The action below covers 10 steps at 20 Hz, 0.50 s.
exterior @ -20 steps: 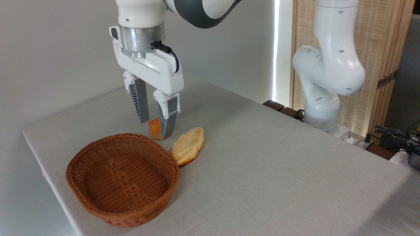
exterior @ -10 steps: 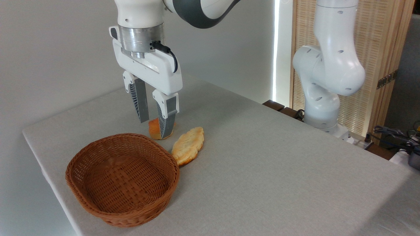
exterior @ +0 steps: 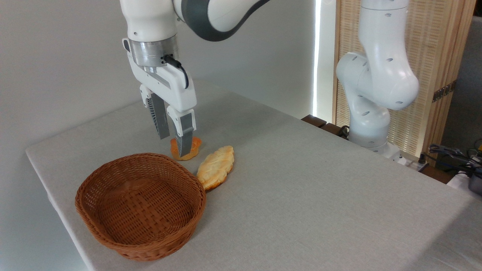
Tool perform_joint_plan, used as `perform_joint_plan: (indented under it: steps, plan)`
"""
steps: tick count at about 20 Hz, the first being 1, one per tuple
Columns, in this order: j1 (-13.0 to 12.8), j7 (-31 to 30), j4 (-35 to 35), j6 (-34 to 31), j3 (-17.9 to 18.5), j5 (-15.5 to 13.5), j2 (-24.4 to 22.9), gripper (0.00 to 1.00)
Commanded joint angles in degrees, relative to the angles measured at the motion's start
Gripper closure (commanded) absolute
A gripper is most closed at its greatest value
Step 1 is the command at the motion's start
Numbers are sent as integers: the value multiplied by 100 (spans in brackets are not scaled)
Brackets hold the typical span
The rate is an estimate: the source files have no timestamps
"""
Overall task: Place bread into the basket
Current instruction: 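Lower the open gripper around the small orange bread roll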
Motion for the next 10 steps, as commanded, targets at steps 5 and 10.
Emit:
perform_joint_plan:
  steps: [5,10]
  plan:
    - [-22,-3,-469,99,-642,-517,-70,0]
    - [-22,-3,-934,450,-1054,-710,-53,0]
